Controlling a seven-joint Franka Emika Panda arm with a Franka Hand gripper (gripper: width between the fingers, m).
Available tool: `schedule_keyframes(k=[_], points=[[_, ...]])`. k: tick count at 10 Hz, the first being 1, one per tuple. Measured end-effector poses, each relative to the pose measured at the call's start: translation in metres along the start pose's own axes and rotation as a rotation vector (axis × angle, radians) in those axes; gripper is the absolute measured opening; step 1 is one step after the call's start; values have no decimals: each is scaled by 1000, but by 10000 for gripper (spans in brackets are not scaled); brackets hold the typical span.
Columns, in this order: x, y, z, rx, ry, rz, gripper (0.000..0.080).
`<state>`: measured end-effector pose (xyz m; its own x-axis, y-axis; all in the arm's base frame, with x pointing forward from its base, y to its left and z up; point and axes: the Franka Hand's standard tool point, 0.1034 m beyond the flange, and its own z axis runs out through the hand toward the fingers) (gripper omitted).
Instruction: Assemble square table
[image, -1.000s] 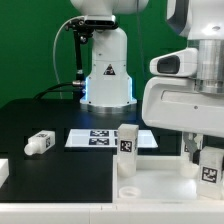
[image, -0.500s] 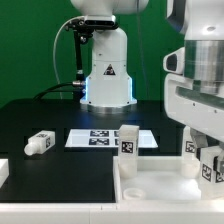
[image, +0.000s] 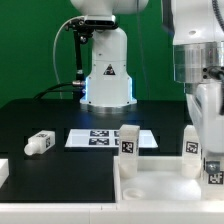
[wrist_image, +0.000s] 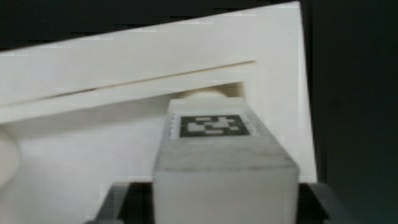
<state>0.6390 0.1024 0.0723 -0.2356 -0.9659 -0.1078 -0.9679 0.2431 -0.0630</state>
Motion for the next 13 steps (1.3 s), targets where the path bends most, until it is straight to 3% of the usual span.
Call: schedule_keyframes(k=[1, 2, 3, 4, 9, 11, 13], points=[[1, 0, 0, -1, 3, -86, 378], [0, -1, -1, -2, 12, -222, 545], [-2, -1, -1, -1, 19, -393, 545], [-9, 3, 1, -6, 13, -572, 628], [-9, 3, 2, -13, 20, -947, 649], [-11, 0, -1, -21, 37, -1372, 649], [-12, -1, -4, -25, 46, -1479, 649]])
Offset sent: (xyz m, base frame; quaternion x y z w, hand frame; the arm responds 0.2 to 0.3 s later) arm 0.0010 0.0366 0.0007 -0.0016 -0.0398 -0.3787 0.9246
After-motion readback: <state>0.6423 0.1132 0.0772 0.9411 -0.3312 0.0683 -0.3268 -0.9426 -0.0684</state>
